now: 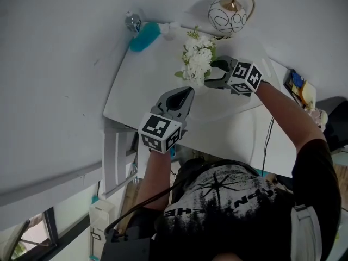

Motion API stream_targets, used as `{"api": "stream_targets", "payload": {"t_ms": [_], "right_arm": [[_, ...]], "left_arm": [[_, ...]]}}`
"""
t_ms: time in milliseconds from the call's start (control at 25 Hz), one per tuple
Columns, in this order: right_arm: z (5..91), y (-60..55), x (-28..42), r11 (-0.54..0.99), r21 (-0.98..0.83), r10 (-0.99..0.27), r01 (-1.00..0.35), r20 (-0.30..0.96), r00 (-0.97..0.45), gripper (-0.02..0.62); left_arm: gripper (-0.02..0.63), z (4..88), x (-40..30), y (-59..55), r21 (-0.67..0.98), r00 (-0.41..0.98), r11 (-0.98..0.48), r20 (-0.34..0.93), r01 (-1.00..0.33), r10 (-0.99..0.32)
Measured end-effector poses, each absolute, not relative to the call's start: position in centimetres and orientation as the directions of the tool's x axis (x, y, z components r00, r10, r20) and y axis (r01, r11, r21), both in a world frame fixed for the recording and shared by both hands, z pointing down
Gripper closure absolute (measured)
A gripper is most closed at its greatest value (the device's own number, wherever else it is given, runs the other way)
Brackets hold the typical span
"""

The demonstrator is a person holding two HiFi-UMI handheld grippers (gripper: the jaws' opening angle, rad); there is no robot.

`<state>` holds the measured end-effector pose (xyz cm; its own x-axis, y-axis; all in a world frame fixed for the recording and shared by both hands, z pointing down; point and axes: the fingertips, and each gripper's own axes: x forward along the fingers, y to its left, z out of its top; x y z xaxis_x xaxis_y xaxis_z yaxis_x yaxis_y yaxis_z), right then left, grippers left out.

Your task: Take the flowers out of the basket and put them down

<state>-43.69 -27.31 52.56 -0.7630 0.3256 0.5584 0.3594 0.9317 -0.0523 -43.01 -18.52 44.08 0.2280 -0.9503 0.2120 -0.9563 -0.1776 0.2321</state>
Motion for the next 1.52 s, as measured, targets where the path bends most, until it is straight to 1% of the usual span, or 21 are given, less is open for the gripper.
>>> {"api": "stream_targets", "payload": {"t_ms": [160,360,560,880,1120,1320,1520], "right_arm": [[53.0,-26.9,-45.1,0.926,-0.058,0.342,0.374,0.552,-0.761,0.298],[52.4,-26.6,-46.7,0.927,-0.041,0.342,0.374,0.506,-0.792,0.298],[52.6,-26.1,-47.1,0.923,-0.041,0.352,0.382,0.487,-0.799,0.302],[52.7,-26.3,-47.3,0.922,-0.032,0.352,0.387,0.491,-0.797,0.314],[52.2,-26.6,-47.1,0.924,-0.017,0.335,0.381,0.512,-0.791,0.316],[51.1,-26.8,-46.6,0.932,-0.007,0.313,0.361,0.517,-0.797,0.318],[48.0,-27.5,-46.3,0.95,-0.019,0.282,0.312,0.481,-0.83,0.318]], "left_arm": [[0.595,44.1,-43.0,-18.5,0.241,0.245,-0.193,0.205,-0.951,-0.948],[0.595,44.2,-42.8,-18.6,0.212,0.267,-0.22,0.226,-0.952,-0.937],[0.595,44.3,-42.8,-18.6,0.206,0.272,-0.225,0.24,-0.952,-0.932],[0.595,44.3,-43.3,-18.9,0.216,0.255,-0.206,0.229,-0.954,-0.939],[0.595,44.5,-43.5,-18.8,0.178,0.24,-0.198,0.258,-0.964,-0.936],[0.595,44.2,-43.3,-18.7,0.168,0.242,-0.202,0.264,-0.965,-0.934],[0.595,43.2,-43.2,-18.9,0.149,0.244,-0.212,0.255,-0.966,-0.936]]}}
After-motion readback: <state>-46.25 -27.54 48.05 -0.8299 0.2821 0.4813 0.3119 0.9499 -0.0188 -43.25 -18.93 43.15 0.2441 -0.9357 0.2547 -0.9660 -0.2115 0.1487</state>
